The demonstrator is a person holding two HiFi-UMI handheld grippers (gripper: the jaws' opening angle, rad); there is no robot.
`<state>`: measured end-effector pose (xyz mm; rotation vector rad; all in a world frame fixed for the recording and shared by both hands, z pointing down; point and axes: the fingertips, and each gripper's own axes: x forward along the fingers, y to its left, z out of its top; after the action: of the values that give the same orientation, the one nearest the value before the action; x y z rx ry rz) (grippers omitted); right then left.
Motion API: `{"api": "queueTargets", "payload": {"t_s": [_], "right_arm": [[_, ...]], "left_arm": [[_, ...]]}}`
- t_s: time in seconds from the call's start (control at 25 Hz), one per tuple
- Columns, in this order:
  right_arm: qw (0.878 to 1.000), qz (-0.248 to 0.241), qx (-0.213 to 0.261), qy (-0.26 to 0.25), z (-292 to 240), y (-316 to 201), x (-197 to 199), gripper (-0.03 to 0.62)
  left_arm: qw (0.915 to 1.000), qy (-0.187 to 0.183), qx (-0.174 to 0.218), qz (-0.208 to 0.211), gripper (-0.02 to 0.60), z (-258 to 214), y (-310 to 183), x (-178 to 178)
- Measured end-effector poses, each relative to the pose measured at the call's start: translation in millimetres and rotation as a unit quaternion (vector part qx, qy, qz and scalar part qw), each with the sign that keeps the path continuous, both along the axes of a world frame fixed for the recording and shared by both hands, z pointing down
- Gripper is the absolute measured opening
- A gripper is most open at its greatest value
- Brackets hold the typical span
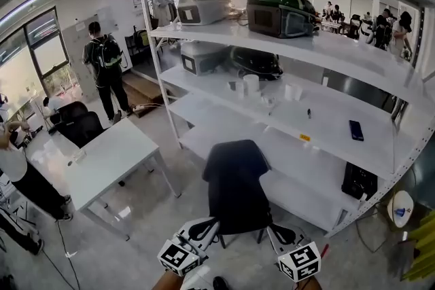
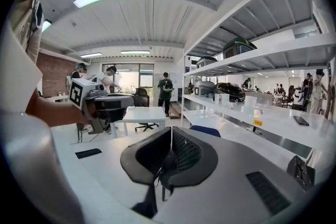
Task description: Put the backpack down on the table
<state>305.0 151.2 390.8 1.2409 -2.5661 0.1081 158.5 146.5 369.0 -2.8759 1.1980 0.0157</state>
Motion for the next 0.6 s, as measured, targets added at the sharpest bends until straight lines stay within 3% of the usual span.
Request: {"api": "queueTargets", "payload": {"t_s": [0.36, 0.6], "right_arm": [[1.000, 0.023, -0.004, -0.002, 12.5, -104.7, -36.8, 0.026], [0.999, 0.029, -0.017, -0.002, 25.7, -156.2, -49.0, 0.026]], "left_arm": [[0.9998, 0.007, -0.002, 0.017, 0.017, 8.3, -105.8, -36.1], [0.9994, 0.014, -0.027, 0.018, 0.017, 27.1, -159.6, -50.7]]}}
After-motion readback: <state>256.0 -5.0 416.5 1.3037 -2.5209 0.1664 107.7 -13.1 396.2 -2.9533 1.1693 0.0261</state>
